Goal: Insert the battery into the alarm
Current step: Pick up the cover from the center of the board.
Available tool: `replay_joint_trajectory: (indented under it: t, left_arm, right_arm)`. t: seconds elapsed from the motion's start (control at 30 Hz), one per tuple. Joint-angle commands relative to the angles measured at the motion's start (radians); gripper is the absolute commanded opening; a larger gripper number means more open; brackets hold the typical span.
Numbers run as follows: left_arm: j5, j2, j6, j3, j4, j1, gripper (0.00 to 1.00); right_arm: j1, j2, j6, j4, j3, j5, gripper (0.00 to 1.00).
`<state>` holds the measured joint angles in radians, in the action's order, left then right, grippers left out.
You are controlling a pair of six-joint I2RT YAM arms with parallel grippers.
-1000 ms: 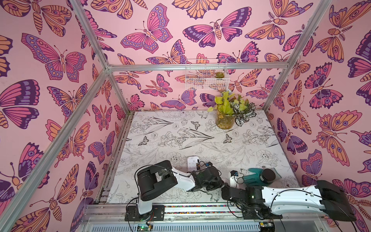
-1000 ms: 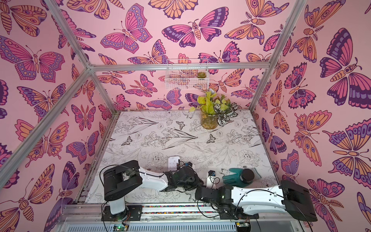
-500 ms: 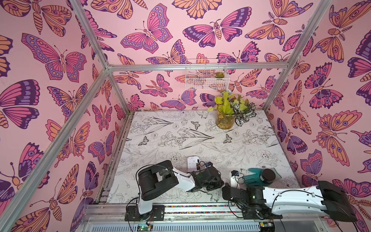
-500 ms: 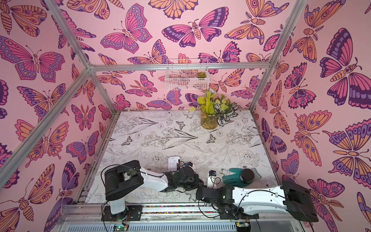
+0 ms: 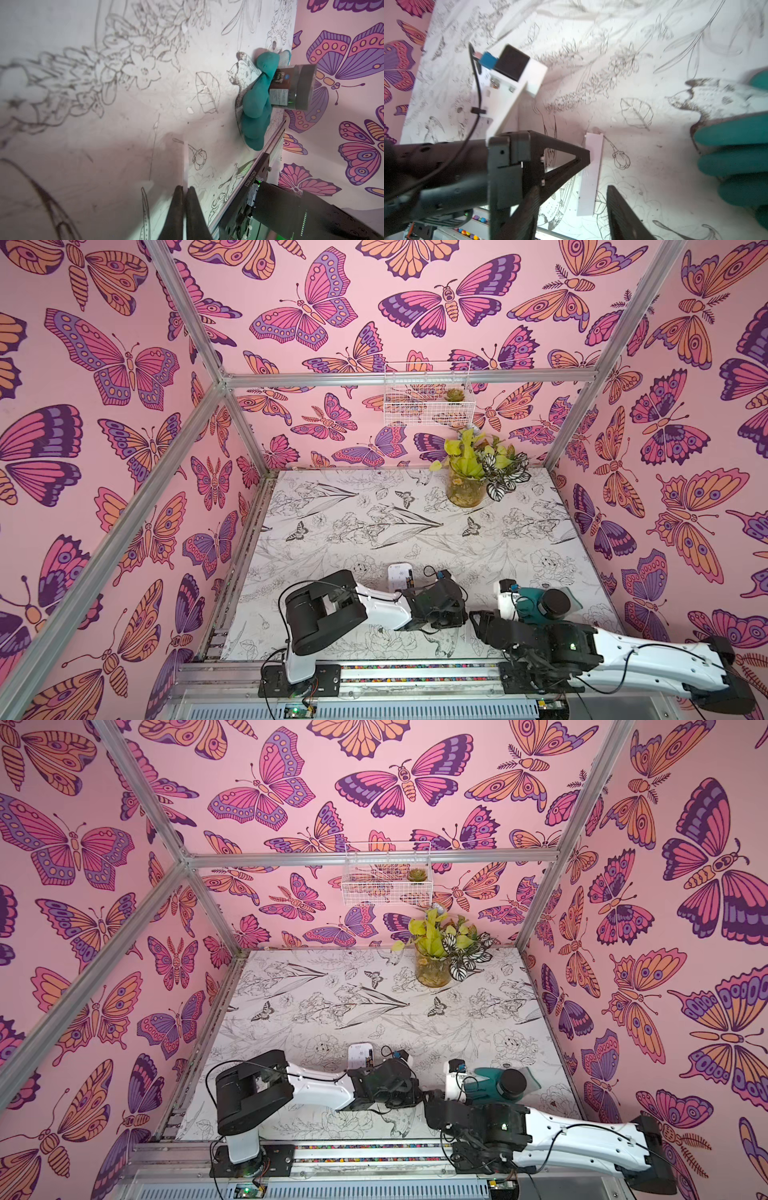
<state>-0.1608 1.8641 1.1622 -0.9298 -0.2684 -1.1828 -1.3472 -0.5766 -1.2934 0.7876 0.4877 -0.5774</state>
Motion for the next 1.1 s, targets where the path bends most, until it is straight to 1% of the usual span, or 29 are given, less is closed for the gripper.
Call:
replay_joint_trajectory:
  t: [0.0, 0.03, 0.13, 0.23, 0.27, 0.3, 0.4, 0.5, 0.57, 0.63, 0.7, 0.77, 0.83, 0.87, 0.97, 1.07]
  left_arm:
    - [0.045, -0.070, -0.110, -0.044, 0.119, 0.019, 0.00]
    - [0.048, -0.083, -0.124, -0.053, 0.132, 0.025, 0.00]
    - [0.067, -0.129, -0.169, -0.080, 0.185, 0.052, 0.00]
    - [0.088, -0.185, -0.202, -0.089, 0.225, 0.089, 0.00]
    - [0.089, -0.205, -0.210, -0.089, 0.234, 0.104, 0.00]
    - [0.087, -0.224, -0.221, -0.089, 0.242, 0.121, 0.00]
    - [0.083, -0.276, -0.255, -0.091, 0.287, 0.170, 0.00]
    - [0.064, -0.327, -0.268, -0.080, 0.316, 0.230, 0.00]
    - [0.013, -0.355, -0.271, -0.071, 0.317, 0.280, 0.00]
    - [-0.025, -0.380, -0.269, -0.060, 0.316, 0.326, 0.00]
    - [-0.064, -0.409, -0.259, -0.045, 0.303, 0.367, 0.00]
    - [-0.118, -0.440, -0.234, -0.012, 0.248, 0.402, 0.00]
    - [-0.164, -0.471, -0.192, 0.034, 0.159, 0.430, 0.00]
    - [-0.181, -0.489, -0.177, 0.054, 0.113, 0.435, 0.00]
    - [-0.225, -0.520, -0.168, 0.065, 0.047, 0.437, 0.00]
    - [-0.256, -0.540, -0.106, 0.096, -0.068, 0.437, 0.00]
  right_arm:
    - [0.054, 0.025, 0.093, 0.159, 0.060, -0.110, 0.57]
    - [0.074, 0.028, 0.121, 0.155, 0.073, -0.111, 0.59]
    - [0.179, 0.006, 0.229, 0.130, 0.111, -0.093, 0.61]
    - [0.340, -0.044, 0.348, 0.060, 0.125, -0.014, 0.62]
    - [0.419, -0.061, 0.396, 0.009, 0.122, 0.053, 0.63]
    - [0.498, -0.081, 0.444, -0.051, 0.116, 0.161, 0.63]
    - [0.733, -0.157, 0.518, -0.210, 0.088, 0.430, 0.61]
    - [0.885, -0.247, 0.541, -0.311, 0.082, 0.573, 0.60]
    - [0.947, -0.281, 0.536, -0.368, 0.075, 0.636, 0.59]
    - [0.976, -0.287, 0.512, -0.406, 0.071, 0.704, 0.59]
    - [0.979, -0.264, 0.496, -0.431, 0.069, 0.778, 0.59]
    - [0.979, -0.219, 0.476, -0.459, 0.063, 0.851, 0.59]
    - [0.979, -0.158, 0.440, -0.500, 0.045, 0.898, 0.61]
    - [0.979, -0.123, 0.419, -0.532, 0.029, 0.914, 0.61]
    - [0.979, -0.042, 0.362, -0.591, 0.009, 0.950, 0.63]
    - [0.979, -0.032, 0.298, -0.655, 0.017, 1.012, 0.63]
